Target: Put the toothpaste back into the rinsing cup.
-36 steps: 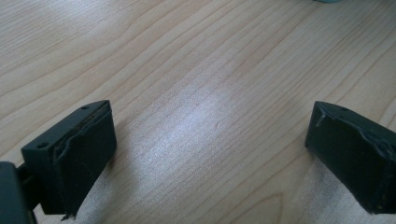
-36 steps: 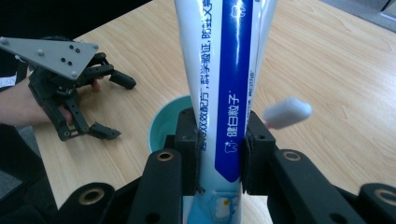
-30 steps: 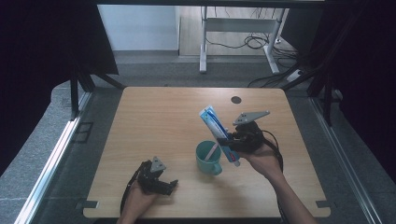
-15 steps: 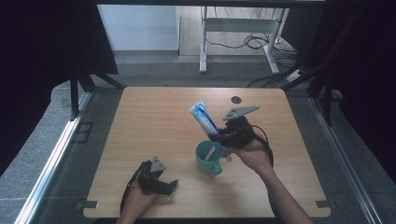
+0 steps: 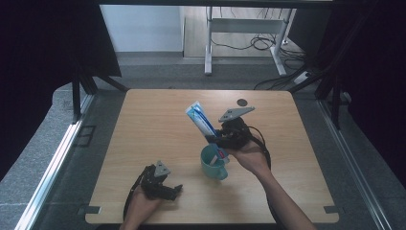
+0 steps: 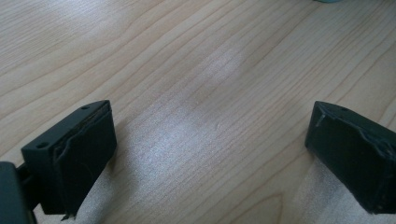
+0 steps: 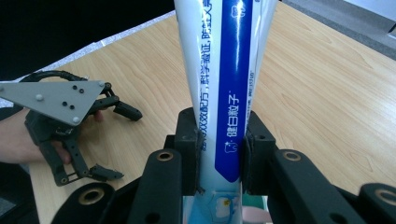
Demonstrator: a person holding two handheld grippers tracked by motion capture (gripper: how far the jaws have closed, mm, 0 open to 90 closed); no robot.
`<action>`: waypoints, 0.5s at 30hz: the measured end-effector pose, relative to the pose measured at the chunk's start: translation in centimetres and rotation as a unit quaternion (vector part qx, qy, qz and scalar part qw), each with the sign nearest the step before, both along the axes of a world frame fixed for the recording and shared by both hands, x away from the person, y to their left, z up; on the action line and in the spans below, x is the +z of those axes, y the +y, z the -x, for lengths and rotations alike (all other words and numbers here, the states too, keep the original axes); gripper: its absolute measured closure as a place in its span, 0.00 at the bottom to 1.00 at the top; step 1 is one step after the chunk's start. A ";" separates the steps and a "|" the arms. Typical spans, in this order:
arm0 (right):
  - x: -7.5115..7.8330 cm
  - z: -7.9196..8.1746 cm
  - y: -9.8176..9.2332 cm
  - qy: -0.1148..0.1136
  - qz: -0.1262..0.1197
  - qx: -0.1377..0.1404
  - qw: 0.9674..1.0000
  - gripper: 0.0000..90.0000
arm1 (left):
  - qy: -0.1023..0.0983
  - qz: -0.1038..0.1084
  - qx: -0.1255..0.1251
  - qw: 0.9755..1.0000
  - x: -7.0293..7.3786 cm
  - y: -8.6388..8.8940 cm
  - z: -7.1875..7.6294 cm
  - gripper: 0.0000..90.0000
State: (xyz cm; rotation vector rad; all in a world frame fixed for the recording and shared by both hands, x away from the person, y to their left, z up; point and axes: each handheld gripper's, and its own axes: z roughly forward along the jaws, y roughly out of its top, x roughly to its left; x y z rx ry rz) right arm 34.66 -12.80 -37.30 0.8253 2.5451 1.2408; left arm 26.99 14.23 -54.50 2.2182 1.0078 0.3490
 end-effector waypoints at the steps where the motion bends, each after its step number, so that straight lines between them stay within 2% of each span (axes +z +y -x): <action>1: 0.0 0.0 0.0 0.000 0.000 0.000 1.000 0.80 | 0.000 0.000 0.000 1.000 0.0 0.0 0.0 0.02; 15: -1.3 -0.4 1.3 -0.019 -0.006 0.001 1.000 0.80 | 0.000 -0.001 0.000 1.000 0.0 0.0 0.0 0.02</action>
